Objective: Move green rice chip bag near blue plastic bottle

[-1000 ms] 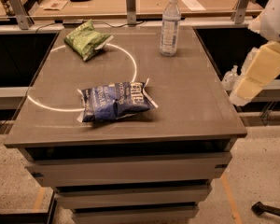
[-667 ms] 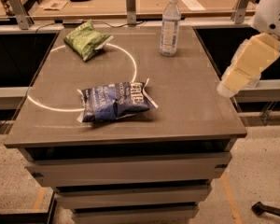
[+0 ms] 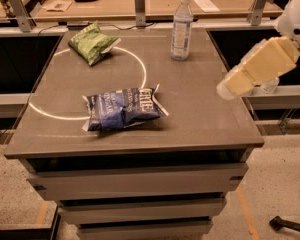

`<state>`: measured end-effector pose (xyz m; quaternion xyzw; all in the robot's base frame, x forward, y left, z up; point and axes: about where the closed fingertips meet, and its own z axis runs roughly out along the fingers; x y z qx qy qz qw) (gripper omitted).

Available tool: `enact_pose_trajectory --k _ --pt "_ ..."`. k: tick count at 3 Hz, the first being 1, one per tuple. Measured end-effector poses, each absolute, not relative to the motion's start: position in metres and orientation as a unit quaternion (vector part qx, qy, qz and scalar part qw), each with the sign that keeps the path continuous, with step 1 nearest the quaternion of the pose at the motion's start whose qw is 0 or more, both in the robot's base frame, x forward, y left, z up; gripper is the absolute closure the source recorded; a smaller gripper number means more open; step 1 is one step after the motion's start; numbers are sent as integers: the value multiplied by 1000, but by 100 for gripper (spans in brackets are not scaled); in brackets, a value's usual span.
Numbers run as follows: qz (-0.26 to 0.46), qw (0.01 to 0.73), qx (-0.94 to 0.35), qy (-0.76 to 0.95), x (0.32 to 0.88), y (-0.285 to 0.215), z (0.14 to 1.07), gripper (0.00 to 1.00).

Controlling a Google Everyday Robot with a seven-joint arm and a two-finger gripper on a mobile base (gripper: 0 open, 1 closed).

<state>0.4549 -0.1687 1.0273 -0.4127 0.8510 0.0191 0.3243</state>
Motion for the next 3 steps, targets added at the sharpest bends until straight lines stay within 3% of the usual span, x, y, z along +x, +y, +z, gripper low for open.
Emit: enact_pose_trajectory --k 1,3 --pt "40 382 -400 832 471 -146 1026 0" --pt "79 415 -380 823 546 -105 1002 0"
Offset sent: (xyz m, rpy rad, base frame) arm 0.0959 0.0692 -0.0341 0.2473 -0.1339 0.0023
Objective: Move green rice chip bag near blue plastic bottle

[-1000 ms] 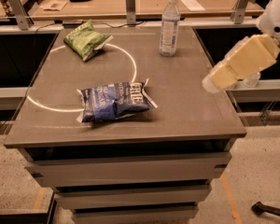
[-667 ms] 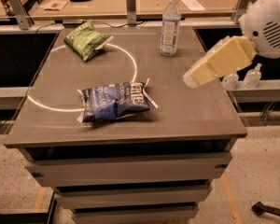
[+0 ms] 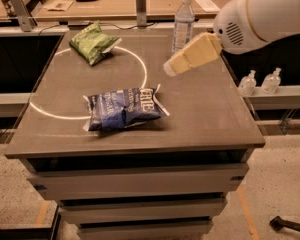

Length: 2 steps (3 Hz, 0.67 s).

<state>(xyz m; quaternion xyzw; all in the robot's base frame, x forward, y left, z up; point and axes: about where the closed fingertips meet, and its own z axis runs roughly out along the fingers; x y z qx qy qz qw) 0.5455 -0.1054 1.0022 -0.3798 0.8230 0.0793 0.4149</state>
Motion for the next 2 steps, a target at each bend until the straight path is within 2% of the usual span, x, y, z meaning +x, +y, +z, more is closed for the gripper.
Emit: enact_pose_trajectory --k 2 --pt "76 412 -382 824 618 -56 994 0"
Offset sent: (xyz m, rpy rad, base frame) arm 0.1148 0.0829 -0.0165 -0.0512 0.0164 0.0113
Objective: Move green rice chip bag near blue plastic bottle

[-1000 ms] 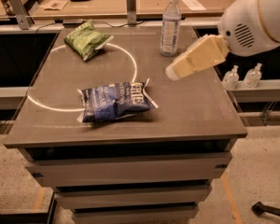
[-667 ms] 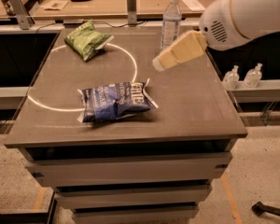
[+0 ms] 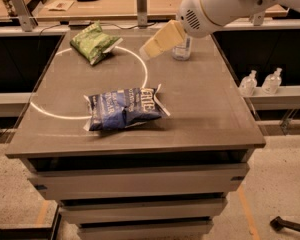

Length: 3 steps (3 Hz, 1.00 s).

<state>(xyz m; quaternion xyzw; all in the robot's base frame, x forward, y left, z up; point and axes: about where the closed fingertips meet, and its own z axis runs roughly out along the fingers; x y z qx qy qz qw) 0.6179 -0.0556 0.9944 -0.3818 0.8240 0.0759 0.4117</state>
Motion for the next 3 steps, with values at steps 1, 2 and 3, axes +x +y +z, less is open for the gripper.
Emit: enact_pose_trajectory --k 1,2,3 --pt "74 403 -401 820 638 -25 990 0" --pt "72 389 -426 814 655 13 980 0" --pt "77 384 -430 814 671 44 969 0"
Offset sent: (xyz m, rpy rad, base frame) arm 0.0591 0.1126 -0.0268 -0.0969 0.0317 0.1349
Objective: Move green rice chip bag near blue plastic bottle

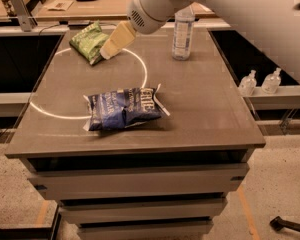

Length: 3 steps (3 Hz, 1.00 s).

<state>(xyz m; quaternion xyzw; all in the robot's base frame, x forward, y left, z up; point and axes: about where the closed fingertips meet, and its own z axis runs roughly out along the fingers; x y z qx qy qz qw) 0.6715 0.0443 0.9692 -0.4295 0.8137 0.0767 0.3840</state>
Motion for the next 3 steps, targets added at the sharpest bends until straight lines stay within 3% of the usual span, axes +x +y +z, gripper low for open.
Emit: enact_pose_trajectory --k 3 --pt "91 408 -419 806 693 71 966 0"
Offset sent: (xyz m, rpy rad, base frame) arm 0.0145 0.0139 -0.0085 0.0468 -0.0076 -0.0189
